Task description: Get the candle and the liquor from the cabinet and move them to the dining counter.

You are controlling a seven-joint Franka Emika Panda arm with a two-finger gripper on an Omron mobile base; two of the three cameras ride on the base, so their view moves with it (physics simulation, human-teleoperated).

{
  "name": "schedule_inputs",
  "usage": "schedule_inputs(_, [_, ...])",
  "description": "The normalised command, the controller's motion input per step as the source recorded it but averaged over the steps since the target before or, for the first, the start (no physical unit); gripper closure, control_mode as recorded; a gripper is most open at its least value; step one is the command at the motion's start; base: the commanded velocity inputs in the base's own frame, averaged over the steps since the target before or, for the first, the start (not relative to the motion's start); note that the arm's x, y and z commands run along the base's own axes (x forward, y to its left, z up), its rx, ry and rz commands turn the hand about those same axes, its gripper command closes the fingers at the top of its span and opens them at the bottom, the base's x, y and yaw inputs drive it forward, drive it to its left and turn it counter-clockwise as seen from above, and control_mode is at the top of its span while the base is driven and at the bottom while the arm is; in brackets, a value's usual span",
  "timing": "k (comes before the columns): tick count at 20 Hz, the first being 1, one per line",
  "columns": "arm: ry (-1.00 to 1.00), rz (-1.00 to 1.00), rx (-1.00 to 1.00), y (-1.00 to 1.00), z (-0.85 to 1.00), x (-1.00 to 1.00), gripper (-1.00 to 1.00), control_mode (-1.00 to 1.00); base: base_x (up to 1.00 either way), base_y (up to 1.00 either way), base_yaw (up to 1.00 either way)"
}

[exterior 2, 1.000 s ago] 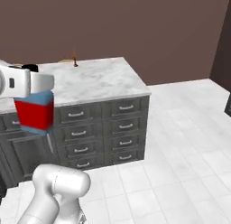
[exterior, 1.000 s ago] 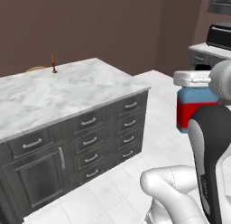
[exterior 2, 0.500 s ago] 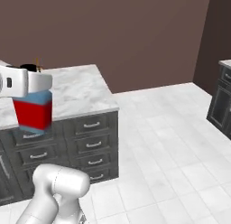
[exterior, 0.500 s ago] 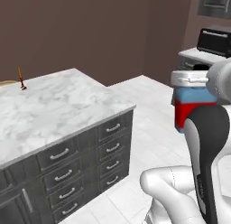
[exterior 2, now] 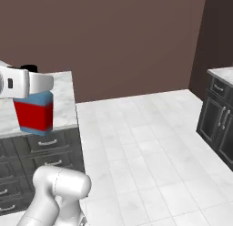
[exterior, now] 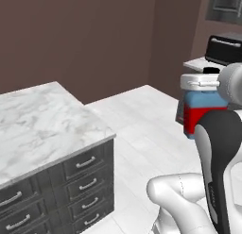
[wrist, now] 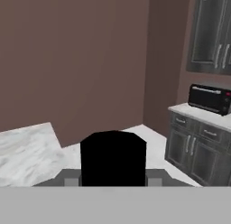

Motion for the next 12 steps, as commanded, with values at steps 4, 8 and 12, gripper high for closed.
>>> schedule_inputs(4, [0.0,0.0,0.0,0.0,0.0,0.0,1.0,1.0,1.0,-1.0,0.4])
schedule_inputs(8, [0.0,0.0,0.0,0.0,0.0,0.0,1.0,1.0,0.96,-0.99,0.45])
schedule_inputs(12, [0.0,0.0,0.0,0.0,0.0,0.0,1.0,1.0,0.92,-0.9,0.49])
